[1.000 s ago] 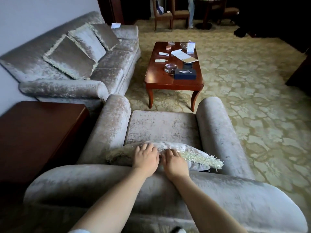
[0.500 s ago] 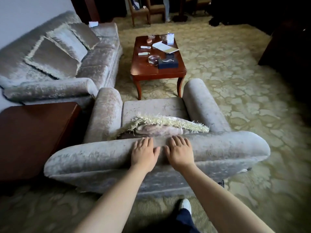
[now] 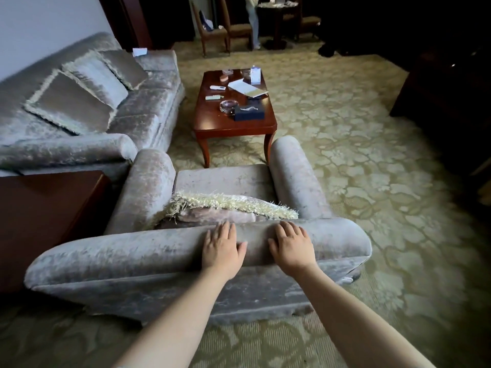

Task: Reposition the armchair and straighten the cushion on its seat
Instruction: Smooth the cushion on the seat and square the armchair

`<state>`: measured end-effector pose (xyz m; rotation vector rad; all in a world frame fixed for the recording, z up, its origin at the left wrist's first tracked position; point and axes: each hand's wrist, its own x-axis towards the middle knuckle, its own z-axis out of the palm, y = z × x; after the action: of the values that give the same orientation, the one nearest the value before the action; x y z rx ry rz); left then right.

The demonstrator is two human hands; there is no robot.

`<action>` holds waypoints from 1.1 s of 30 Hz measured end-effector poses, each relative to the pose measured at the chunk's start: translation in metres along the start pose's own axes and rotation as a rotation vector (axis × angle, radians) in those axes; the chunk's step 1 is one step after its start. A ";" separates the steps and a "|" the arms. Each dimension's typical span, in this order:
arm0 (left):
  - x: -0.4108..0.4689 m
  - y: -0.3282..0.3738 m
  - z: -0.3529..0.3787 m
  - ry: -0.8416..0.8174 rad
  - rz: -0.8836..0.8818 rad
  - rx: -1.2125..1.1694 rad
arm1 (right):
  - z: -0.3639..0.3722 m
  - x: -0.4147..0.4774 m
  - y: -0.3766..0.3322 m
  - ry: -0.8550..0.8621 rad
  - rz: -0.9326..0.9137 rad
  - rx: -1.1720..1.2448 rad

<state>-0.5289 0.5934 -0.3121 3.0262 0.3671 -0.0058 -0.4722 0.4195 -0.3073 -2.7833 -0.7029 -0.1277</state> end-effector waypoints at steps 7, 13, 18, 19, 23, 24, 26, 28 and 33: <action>0.027 0.096 0.012 -0.039 -0.069 0.006 | -0.017 0.011 0.094 -0.070 0.045 -0.035; 0.026 0.098 0.016 -0.020 -0.140 0.050 | -0.017 0.009 0.096 -0.113 0.030 0.001; 0.015 0.080 0.012 -0.009 -0.171 0.054 | -0.008 0.023 0.076 -0.210 -0.069 -0.048; 0.013 0.074 0.010 -0.003 -0.176 0.059 | -0.006 0.025 0.066 -0.222 -0.111 -0.052; 0.002 0.038 0.004 0.027 -0.224 0.073 | 0.005 0.031 0.018 -0.259 -0.264 -0.068; -0.002 0.025 0.002 0.029 -0.237 0.072 | 0.009 0.033 0.003 -0.257 -0.288 -0.062; -0.008 -0.002 -0.001 0.047 -0.241 0.077 | 0.016 0.036 -0.027 -0.257 -0.324 -0.050; -0.013 -0.039 -0.004 0.059 -0.238 0.080 | 0.027 0.041 -0.063 -0.259 -0.333 -0.036; -0.020 -0.152 -0.017 0.125 -0.197 0.069 | 0.054 0.062 -0.160 -0.256 -0.288 0.007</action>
<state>-0.5851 0.7376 -0.3085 3.0521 0.6879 0.1603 -0.4932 0.5977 -0.3123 -2.7016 -1.1622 0.1796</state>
